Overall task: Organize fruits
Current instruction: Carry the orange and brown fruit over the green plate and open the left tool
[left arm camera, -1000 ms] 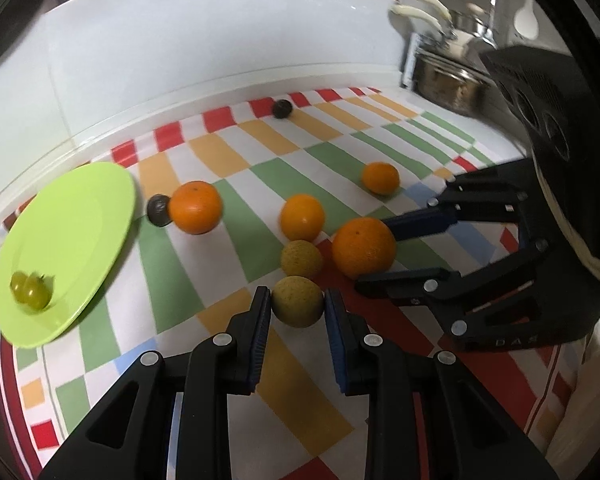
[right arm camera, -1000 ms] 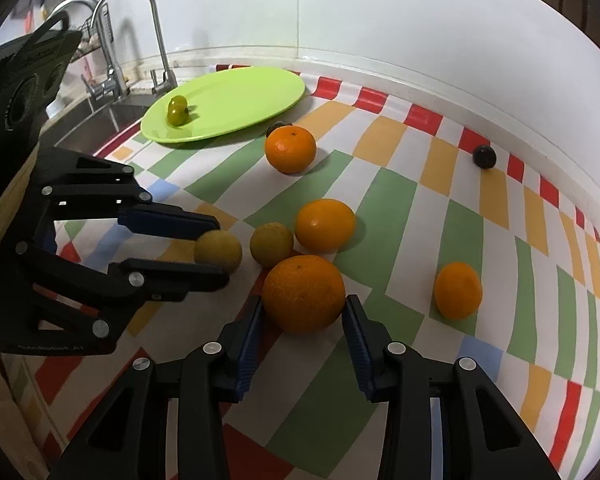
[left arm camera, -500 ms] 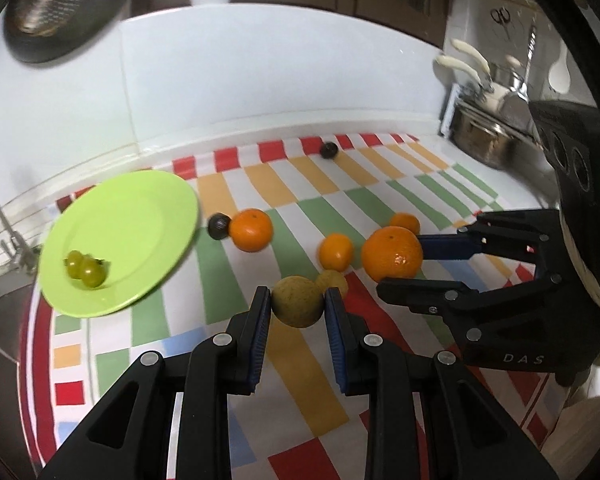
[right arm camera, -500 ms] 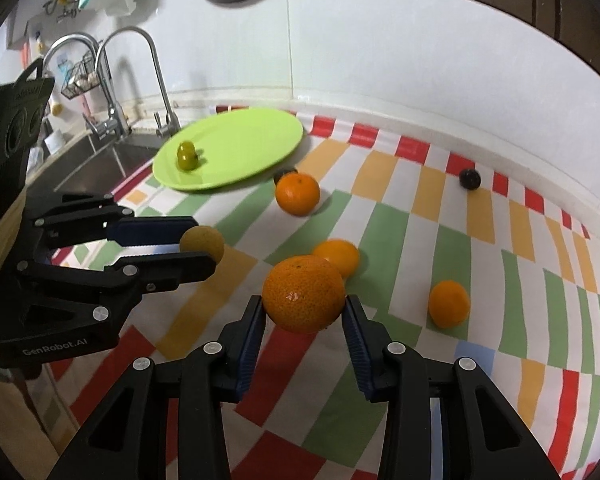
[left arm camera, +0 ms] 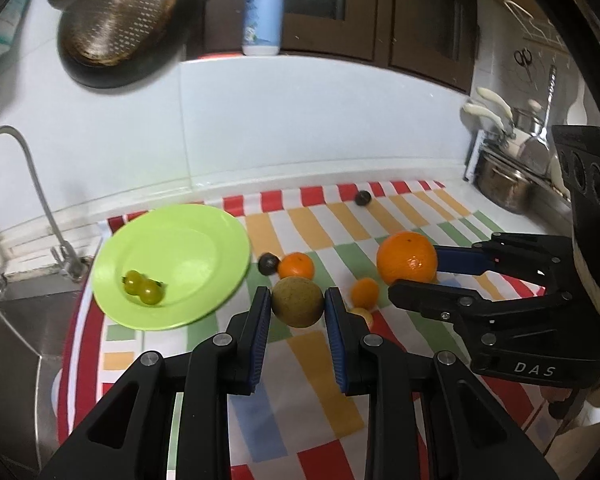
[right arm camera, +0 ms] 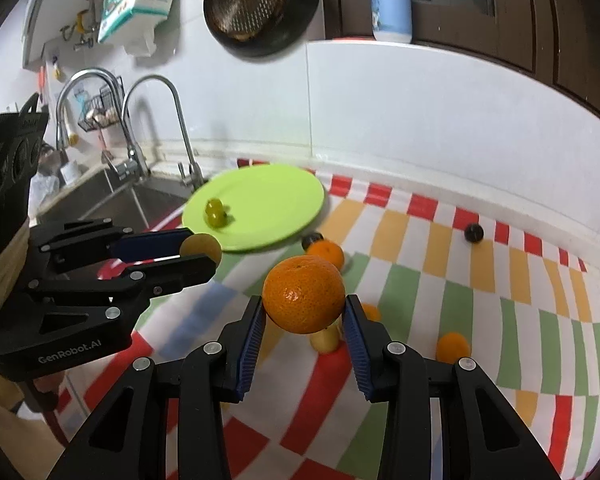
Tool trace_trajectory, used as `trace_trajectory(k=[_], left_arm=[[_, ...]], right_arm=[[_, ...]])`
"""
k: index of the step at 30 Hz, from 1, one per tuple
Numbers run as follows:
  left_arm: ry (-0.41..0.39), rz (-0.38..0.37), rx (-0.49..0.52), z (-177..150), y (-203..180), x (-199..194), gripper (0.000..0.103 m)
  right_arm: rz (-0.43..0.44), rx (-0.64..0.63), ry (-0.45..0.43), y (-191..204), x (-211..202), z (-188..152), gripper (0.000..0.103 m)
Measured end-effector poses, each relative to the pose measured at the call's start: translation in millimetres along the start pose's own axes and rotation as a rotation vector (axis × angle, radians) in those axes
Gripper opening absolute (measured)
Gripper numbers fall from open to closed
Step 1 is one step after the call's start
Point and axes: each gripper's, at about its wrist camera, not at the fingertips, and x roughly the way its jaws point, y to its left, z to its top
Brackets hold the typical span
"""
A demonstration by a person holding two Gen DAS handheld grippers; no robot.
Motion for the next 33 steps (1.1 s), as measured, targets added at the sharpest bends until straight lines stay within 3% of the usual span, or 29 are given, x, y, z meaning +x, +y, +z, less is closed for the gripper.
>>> trace_trajectory(k=[22, 33], left_arm=[[-0.117, 0.156, -0.029, 25, 36, -27, 0.027], [-0.115, 0.193, -0.058, 42, 66, -9, 0.027]], right_arm=[[0.051, -0.027, -0.135, 25, 0, 54, 0.041], [0.092, -0.034, -0.116, 28, 31, 91, 0.041]])
